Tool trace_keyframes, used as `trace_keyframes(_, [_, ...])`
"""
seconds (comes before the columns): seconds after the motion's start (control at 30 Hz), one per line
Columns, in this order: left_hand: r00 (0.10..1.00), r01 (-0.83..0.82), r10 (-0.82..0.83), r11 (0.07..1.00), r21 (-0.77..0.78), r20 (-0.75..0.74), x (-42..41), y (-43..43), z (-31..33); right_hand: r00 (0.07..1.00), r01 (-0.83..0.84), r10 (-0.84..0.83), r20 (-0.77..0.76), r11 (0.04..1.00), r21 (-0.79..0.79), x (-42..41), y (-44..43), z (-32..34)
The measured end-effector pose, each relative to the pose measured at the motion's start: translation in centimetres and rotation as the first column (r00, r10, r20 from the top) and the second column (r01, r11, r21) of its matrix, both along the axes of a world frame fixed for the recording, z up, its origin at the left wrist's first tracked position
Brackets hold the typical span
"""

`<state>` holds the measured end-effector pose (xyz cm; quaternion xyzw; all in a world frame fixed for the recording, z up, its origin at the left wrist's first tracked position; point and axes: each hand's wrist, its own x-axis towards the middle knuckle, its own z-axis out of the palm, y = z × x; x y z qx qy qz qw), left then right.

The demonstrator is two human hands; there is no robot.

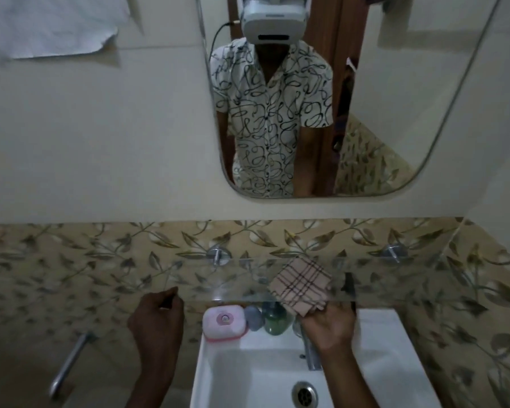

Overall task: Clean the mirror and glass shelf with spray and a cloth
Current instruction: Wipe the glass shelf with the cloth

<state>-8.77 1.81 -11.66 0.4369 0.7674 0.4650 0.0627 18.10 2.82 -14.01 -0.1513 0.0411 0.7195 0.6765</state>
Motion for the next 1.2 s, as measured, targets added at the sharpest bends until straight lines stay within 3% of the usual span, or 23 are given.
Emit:
trace_keyframes(0.07, [1.000, 0.000, 0.000, 0.999, 0.032, 0.004, -0.1, 0.0, 0.1, 0.996, -0.089, 0.089, 0.004, 0.994, 0.058, -3.6, 0.9, -0.4])
trace_keyframes(0.27, [0.996, 0.004, -0.012, 0.997, 0.082, 0.094, 0.0, 0.1, 0.0, 0.937, -0.343, 0.344, -0.062, 0.939, 0.031, -11.5, 2.4, -0.6])
trace_keyframes(0.47, [0.993, 0.081, -0.089, 0.992, 0.100, 0.073, -0.4, -0.3, 0.4, 0.922, -0.380, 0.386, -0.026, 0.917, 0.121, -15.9, 2.8, -0.8])
trace_keyframes(0.63, [0.992, 0.091, -0.099, 0.991, 0.095, 0.083, -0.4, -0.2, 0.3, 0.909, -0.416, 0.415, 0.030, 0.908, 0.056, -18.9, 3.9, 0.2])
trace_keyframes(0.87, [0.993, 0.095, -0.099, 0.993, 0.064, 0.071, -0.4, -0.3, 0.8, 0.896, -0.381, 0.398, -0.200, 0.917, 0.119, -17.2, 3.3, -0.4])
trace_keyframes(1.0, [0.992, 0.089, -0.095, 0.994, 0.068, 0.089, -0.3, -0.4, 1.0, 0.970, -0.238, 0.239, -0.045, 0.971, 0.026, -12.3, 0.9, -2.7])
trace_keyframes(1.13, [0.988, 0.052, -0.057, 0.998, 0.038, 0.142, -0.2, -0.4, 1.2, 0.963, -0.252, 0.240, 0.121, 0.962, 0.101, -7.3, -3.5, -2.0])
trace_keyframes(1.2, [0.988, 0.054, -0.060, 0.998, 0.043, 0.145, -0.1, -0.4, 1.3, 0.929, -0.283, 0.268, 0.254, 0.959, 0.025, -6.3, -5.0, -1.1])
